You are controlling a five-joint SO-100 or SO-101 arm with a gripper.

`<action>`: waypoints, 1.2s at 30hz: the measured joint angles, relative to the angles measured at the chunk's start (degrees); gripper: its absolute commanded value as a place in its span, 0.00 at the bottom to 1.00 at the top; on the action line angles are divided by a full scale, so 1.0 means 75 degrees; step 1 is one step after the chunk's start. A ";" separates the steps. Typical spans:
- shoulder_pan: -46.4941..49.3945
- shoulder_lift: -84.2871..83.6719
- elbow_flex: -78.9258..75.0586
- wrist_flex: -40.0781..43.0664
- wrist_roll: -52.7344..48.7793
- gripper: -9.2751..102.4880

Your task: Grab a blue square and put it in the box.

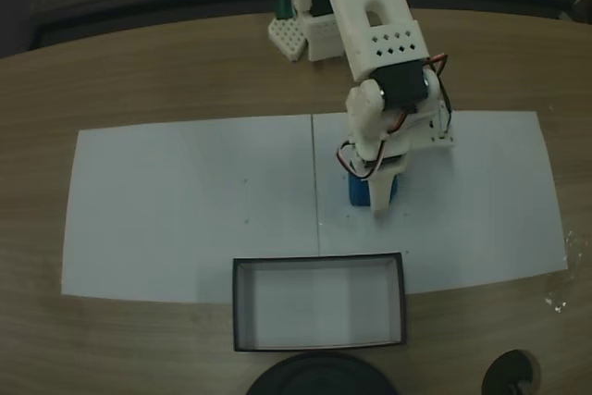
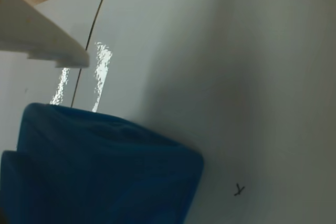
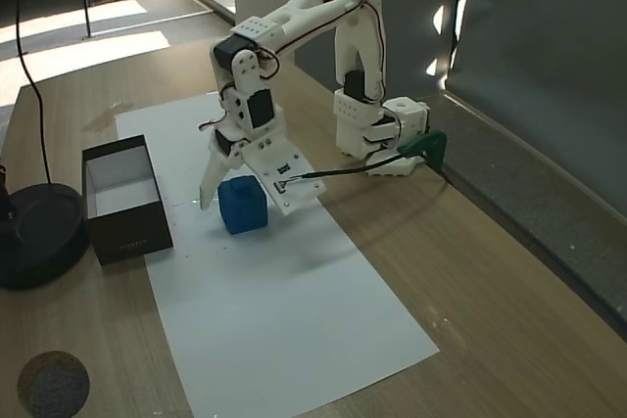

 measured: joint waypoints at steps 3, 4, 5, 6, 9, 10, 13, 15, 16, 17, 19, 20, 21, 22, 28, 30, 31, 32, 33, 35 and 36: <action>0.0023 -0.0199 0.0000 -0.0035 0.0000 0.32; 0.0023 -0.0211 -0.0035 -0.0059 0.0000 0.26; 0.0023 -0.0223 -0.0129 -0.0059 0.0000 0.22; 0.0012 -0.0234 -0.0188 -0.0059 0.0000 0.20; -0.0047 -0.0234 -0.0223 -0.0117 0.0000 0.20; -0.0047 -0.0234 -0.0223 -0.0141 0.0000 0.20; -0.0047 -0.0234 -0.0223 -0.0164 0.0000 0.20; -0.0012 -0.0234 -0.0223 -0.0152 0.0000 0.20; 0.0023 -0.0246 -0.0281 -0.0105 0.0000 0.20; 0.0070 -0.0246 -0.0387 -0.0035 0.0000 0.20; 0.0281 -0.0188 -0.0727 0.0211 0.0000 0.20; 0.0410 -0.0059 -0.0996 0.0492 0.0000 0.20; 0.0551 0.0117 -0.1301 0.0680 0.0000 0.20; 0.0691 0.0352 -0.1652 0.0820 0.0000 0.20; 0.1418 0.2016 -0.3820 0.1535 -0.0012 0.20; 0.1582 0.2320 -0.4242 0.1430 -0.0012 0.20; 0.1617 0.2414 -0.4383 0.1312 -0.0012 0.20; 0.1629 0.2461 -0.4453 0.1137 -0.0012 0.20; 0.1629 0.2461 -0.4465 0.0926 -0.0012 0.20; 0.1559 0.2449 -0.4465 0.0551 -0.0012 0.20; 0.1547 0.2402 -0.4465 0.0398 -0.0012 0.20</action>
